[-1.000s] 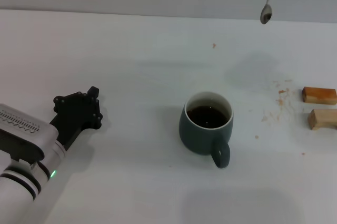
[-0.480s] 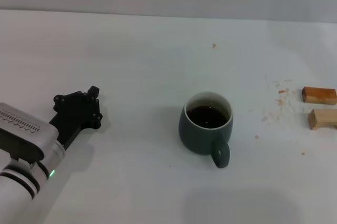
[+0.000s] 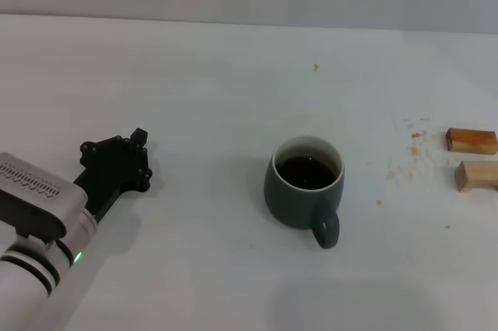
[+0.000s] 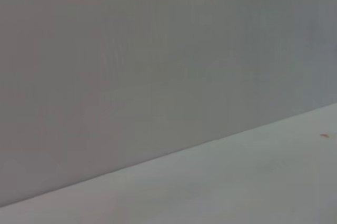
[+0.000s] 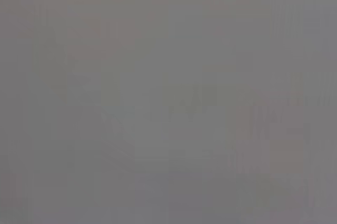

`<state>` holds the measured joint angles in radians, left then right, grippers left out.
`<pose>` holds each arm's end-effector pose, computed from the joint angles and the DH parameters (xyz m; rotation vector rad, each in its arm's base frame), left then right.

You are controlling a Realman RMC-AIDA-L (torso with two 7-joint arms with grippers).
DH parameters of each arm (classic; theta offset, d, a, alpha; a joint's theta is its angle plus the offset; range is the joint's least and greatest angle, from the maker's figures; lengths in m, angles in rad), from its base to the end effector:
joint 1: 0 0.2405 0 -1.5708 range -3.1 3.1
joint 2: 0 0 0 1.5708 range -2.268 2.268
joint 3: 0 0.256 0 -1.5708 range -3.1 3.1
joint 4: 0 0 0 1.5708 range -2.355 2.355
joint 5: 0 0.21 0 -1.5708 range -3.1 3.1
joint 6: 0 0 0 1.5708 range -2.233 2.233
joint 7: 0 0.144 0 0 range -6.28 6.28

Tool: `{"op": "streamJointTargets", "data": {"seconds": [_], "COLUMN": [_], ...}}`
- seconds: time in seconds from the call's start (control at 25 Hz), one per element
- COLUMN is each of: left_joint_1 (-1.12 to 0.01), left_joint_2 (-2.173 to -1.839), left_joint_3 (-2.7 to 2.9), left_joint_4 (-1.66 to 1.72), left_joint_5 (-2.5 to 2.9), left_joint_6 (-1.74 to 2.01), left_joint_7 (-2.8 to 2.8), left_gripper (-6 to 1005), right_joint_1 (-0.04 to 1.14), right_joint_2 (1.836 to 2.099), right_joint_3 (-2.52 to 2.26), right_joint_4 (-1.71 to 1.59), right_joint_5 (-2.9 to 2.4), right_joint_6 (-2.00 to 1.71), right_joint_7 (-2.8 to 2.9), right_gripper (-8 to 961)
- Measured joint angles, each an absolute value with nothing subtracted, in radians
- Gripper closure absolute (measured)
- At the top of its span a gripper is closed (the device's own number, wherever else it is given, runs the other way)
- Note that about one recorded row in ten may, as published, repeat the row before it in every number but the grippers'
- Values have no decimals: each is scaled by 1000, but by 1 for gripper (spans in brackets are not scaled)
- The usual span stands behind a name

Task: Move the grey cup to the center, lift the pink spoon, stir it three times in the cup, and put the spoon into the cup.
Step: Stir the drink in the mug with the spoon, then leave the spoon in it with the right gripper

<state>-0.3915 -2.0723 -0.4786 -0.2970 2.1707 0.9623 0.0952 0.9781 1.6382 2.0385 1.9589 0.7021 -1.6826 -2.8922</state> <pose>-0.3200 0.3002 -0.0844 -1.9581 -0.4442 -0.4369 -0.0393 0.3692 0.2384 -2.0184 0.7912 0.4061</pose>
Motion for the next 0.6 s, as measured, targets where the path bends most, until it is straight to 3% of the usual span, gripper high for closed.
{"op": "streamJointTargets", "data": {"seconds": [0.16, 0.36, 0.6], "left_joint_1": [-388, -384, -382], "left_joint_2": [-2072, -2072, -2072], "left_joint_3": [-478, -477, -477], "left_joint_4": [-298, -297, -296], "left_joint_5": [2171, 2170, 2171], "left_joint_6": [964, 964, 960], "left_joint_7": [95, 95, 95], "left_gripper": [1001, 1001, 1001], "right_joint_1": [981, 980, 919], "right_joint_2": [1670, 1754, 1819], "right_joint_3": [2003, 1970, 1934], "right_joint_4": [1974, 2034, 2035], "right_joint_5": [742, 747, 760], "right_joint_6": [-1770, -1874, -1891], "right_joint_7": [-2888, -2885, -2885], "right_gripper": [886, 885, 886]}}
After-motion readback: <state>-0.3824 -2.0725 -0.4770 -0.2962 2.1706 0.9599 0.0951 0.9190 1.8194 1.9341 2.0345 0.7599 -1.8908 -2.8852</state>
